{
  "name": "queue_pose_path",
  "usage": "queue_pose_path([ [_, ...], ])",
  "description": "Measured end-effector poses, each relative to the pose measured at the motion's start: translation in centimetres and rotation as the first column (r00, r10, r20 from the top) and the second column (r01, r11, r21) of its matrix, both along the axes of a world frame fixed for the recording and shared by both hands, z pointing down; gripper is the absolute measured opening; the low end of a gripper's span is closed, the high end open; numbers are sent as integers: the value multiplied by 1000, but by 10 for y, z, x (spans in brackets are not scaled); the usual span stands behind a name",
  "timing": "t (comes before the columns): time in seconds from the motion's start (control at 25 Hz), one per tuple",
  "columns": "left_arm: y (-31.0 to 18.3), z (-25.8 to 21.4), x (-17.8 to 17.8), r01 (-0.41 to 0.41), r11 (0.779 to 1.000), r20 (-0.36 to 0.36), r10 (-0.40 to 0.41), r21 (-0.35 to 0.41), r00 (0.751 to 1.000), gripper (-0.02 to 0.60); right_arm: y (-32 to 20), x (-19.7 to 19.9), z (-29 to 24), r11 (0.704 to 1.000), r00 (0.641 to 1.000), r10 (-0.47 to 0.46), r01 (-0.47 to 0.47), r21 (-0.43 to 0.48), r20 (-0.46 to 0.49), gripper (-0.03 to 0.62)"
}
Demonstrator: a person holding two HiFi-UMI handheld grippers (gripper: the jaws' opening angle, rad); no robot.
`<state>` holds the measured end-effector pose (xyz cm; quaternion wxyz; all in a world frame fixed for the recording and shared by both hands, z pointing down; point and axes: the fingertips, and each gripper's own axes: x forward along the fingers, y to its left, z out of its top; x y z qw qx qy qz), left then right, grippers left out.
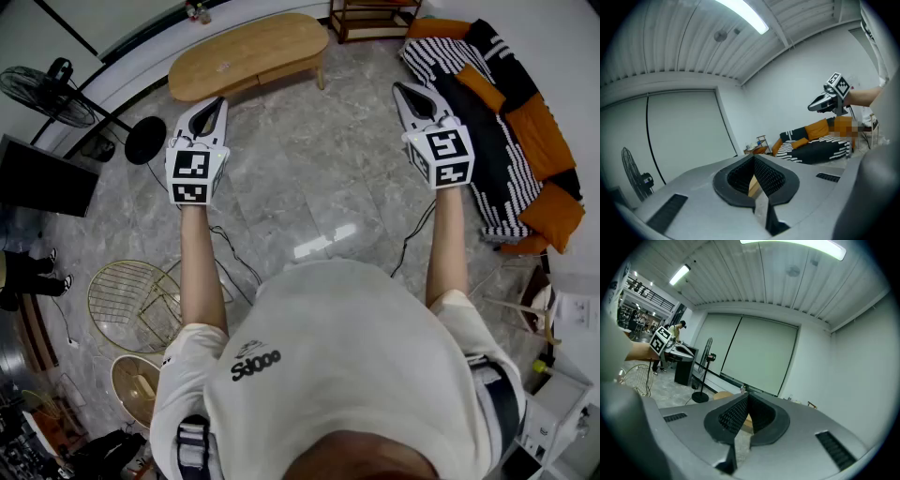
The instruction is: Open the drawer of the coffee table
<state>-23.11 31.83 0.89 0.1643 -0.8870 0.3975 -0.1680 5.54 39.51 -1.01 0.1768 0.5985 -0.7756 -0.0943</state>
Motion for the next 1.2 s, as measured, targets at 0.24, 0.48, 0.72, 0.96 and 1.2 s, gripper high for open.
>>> queue_pose_path([
  [0.24, 5, 5, 33, 18, 1000, 11, -18, -12, 1000, 17, 5, 36, 5, 1000, 1000, -8, 8, 6, 25, -4],
  [0.48, 9, 17, 65, 29, 999, 16, -28, -30, 999, 17, 7, 68, 12, 999, 997, -49, 48, 11, 65, -4],
  [0.72, -8, 16, 89, 24, 999, 10, -24, -35, 1000, 17, -1, 93, 9, 997, 995, -71, 69, 31, 70, -3],
  [0.96, -59, 34, 110, 1, 998, 1, -1, -60, 1000, 17, -36, 118, 27, 999, 998, -33, 33, 5, 56, -4],
  [1.2, -155, 55, 126, -26, 997, 3, 26, -73, 1000, 17, -117, 132, 39, 1000, 999, -11, 12, -24, 48, -3],
])
